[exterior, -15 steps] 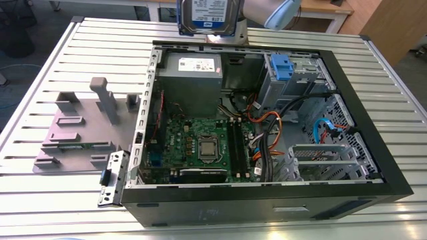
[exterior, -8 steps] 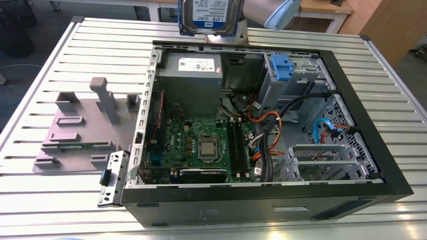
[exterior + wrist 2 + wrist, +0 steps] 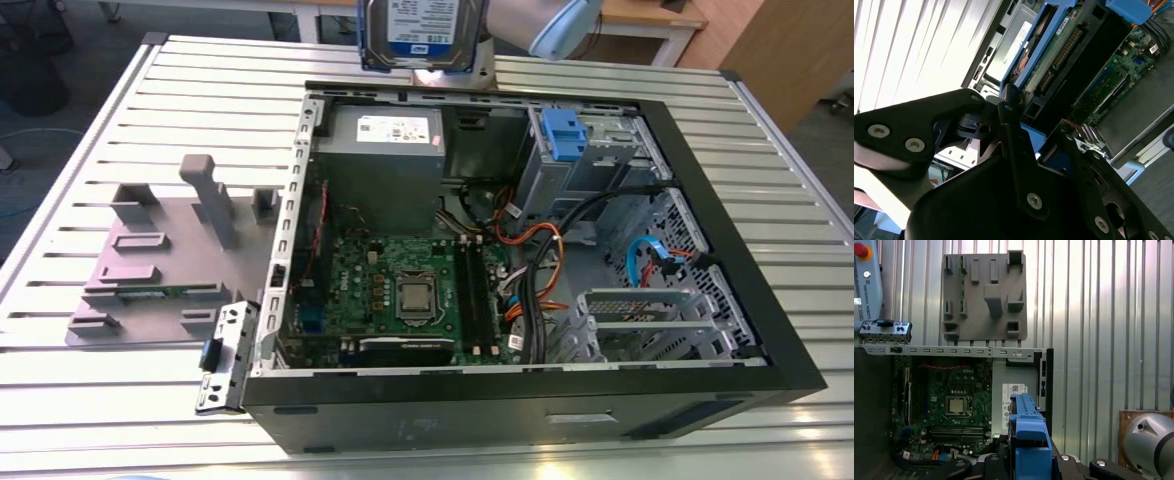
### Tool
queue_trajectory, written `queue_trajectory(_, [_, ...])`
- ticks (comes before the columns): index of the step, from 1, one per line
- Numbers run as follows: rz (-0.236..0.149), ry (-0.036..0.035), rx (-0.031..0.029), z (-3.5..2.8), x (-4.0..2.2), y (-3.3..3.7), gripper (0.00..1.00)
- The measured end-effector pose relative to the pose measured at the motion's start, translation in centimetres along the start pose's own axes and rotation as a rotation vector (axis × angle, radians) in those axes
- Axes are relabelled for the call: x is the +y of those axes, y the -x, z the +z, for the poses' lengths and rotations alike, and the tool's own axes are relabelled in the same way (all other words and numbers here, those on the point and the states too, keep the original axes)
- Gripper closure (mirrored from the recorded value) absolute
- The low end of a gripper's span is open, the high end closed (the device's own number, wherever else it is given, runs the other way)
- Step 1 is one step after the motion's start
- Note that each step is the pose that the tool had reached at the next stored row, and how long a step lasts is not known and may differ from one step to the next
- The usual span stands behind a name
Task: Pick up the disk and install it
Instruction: 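Pick up the disk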
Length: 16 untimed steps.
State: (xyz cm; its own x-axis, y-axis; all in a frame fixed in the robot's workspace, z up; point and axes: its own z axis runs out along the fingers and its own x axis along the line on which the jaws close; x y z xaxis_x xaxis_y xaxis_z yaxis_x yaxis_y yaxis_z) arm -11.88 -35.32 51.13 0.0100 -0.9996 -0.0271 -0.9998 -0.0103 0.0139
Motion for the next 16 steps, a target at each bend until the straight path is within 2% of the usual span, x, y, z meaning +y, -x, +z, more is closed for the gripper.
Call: queue_trajectory(16, [0.000, 0.0000, 0.0000, 0.02, -0.41, -0.01, 0.64])
